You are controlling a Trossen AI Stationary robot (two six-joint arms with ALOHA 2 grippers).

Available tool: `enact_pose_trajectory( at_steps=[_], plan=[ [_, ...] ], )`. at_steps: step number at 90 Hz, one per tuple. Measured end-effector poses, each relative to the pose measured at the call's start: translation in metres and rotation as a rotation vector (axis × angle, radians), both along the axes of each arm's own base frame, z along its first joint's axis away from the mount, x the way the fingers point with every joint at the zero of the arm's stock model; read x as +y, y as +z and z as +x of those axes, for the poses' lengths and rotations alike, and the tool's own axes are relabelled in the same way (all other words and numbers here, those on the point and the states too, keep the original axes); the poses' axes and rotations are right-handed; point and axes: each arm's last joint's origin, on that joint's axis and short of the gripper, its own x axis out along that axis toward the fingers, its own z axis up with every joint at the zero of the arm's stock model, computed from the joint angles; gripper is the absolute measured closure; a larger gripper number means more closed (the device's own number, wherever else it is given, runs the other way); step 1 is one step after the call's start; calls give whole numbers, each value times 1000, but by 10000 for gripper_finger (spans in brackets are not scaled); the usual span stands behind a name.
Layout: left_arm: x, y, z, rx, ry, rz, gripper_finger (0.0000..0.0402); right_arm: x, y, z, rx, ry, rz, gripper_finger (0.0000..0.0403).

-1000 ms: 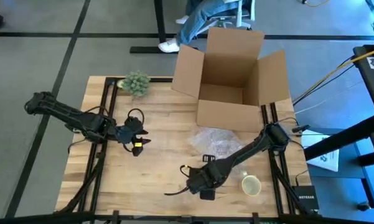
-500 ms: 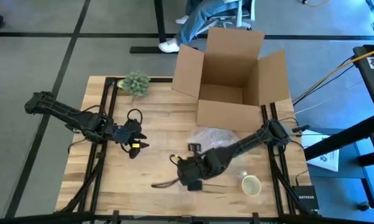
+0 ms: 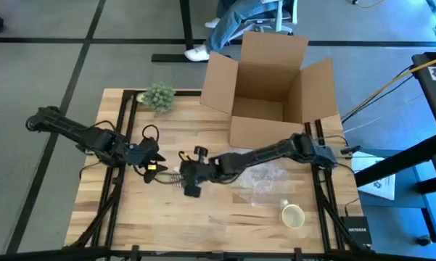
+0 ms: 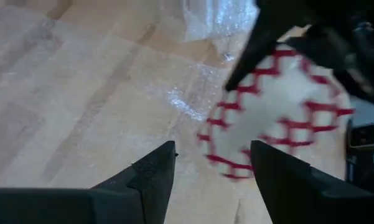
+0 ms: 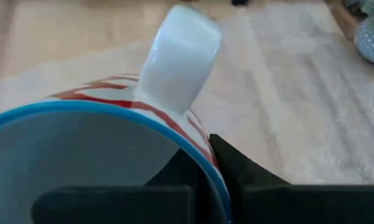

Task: Wrap mug
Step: Wrap the red patterned mug with the bubble wrap

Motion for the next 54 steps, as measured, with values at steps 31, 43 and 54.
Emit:
enact_pose_trajectory(
  at_steps=[31, 43, 54],
  plan=[
    [2, 0, -1, 0, 26, 36, 211, -27, -38, 15, 57, -12, 63, 393],
    [2, 0, -1, -2, 27, 40, 211, -27, -42, 16, 63, -13, 64, 381],
    [2, 0, -1, -4, 29, 37, 211, -27, -41, 17, 46, -21, 73, 378]
  ],
)
